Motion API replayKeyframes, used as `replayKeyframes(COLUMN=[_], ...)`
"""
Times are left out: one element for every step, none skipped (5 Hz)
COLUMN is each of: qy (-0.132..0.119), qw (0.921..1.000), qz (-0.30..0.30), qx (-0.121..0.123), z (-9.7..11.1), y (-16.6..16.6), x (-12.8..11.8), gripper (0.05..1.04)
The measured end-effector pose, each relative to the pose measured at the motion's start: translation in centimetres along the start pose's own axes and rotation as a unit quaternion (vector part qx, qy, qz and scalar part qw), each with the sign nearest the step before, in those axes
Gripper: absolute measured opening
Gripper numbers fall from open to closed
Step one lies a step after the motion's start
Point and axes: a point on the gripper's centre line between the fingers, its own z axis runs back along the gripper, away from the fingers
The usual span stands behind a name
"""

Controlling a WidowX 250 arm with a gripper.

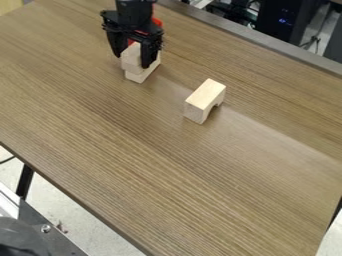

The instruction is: Put the white block on top of the arch

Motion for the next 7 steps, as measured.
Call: replayKeyframes(qy=[-0.001,-0.003,-0.005,-0.009,-0.032,-0.052,-0.052], qw=[1.0000,1.0000,1.0000,0.9998,0.9988,0.9977,0.9975], qz=[-0.005,-0.005,-0.004,-0.002,-0.002,-0.007,-0.008], qx=[0.003,0.001,-0.003,-0.019,-0.036,-0.042,-0.048], z=[-0.5,-0.5,-0.5,-0.1,2.4,4.1,4.9], y=[-0.4,-0.7,-0.8,-1.4,-1.6,-1.9,-2.3], x=[0.4,0.5,0.6,0.3,0.5,0.3,-0.4], gripper=[0.589,0.589,0.589,0.589,0.589,0.589,0.589])
